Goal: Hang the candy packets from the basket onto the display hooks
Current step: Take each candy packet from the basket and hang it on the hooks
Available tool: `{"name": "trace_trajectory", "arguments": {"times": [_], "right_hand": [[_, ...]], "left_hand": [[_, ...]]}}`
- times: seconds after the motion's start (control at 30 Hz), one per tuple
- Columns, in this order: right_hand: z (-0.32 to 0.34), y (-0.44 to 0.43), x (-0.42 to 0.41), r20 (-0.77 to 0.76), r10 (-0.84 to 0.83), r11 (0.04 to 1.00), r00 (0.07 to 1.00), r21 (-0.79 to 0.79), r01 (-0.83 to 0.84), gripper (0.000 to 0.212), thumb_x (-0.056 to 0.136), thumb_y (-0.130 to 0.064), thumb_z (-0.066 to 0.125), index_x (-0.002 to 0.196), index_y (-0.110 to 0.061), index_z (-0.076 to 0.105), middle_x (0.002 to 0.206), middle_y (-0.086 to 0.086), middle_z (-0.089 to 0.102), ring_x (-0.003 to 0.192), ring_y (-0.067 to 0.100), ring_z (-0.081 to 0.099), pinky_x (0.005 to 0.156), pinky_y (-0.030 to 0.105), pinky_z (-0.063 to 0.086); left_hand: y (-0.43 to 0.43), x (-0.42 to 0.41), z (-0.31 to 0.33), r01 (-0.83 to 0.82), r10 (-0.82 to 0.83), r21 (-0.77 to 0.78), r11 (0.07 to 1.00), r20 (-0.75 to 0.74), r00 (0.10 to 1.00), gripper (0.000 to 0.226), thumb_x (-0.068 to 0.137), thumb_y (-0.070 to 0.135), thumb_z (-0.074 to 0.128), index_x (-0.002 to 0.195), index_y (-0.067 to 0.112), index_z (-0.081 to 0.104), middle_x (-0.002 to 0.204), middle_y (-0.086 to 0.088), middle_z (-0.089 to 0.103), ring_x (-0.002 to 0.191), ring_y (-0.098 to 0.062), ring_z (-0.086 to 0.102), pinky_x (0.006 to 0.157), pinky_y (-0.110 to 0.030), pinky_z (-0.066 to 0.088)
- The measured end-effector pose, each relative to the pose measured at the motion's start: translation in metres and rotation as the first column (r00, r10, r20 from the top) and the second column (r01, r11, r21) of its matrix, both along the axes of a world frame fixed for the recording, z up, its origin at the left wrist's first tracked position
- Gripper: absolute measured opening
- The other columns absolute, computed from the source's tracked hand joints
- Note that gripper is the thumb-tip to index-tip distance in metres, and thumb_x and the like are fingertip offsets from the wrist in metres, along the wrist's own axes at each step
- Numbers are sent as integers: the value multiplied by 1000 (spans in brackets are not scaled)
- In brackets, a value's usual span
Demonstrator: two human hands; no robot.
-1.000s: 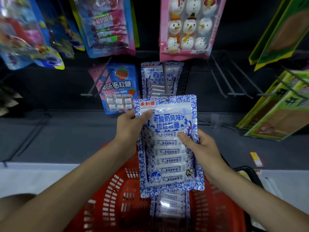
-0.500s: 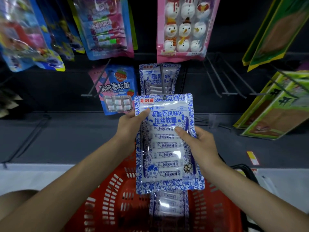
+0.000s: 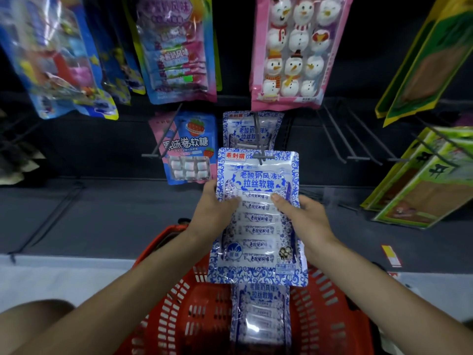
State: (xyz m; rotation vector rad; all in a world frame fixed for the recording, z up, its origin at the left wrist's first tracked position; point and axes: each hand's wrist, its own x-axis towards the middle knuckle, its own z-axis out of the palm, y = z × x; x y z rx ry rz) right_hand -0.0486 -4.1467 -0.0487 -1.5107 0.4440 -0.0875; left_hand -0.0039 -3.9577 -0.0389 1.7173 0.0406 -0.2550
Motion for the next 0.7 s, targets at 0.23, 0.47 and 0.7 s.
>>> {"name": "trace_trajectory", "arguments": {"times": [0.23, 0.47, 0.7], "right_hand": [[-7, 6, -1, -27, 28, 981, 999, -190, -33, 22, 94, -38, 74, 111, -26, 71, 103, -11, 78, 95, 8, 73, 90, 38, 58], [-4, 1, 4, 25, 40, 953, 999, -300, -30, 61, 91, -29, 81, 138, -40, 44, 108, -28, 66, 95, -5, 66, 86, 29, 52], [-14, -13, 38, 29, -6, 969, 1000, -245, 12, 72, 79, -25, 91, 134, -49, 51, 114, -8, 78, 101, 17, 76, 97, 49, 59]], "left_hand": [[-1, 10, -13, -17, 10, 71, 997, 95, 995, 40, 100, 20, 67, 137, 30, 58, 120, 13, 72, 110, -12, 69, 104, -48, 55], [-7, 24, -15, -51, 35, 85, 995, 183, 982, 55, 101, 21, 69, 150, 31, 47, 111, 40, 53, 96, 15, 53, 100, -24, 44], [-13, 47, -20, -100, 66, 175, 979, 189, 980, 68, 96, 41, 72, 156, 33, 40, 140, 10, 63, 123, -19, 64, 104, -48, 55]]}}
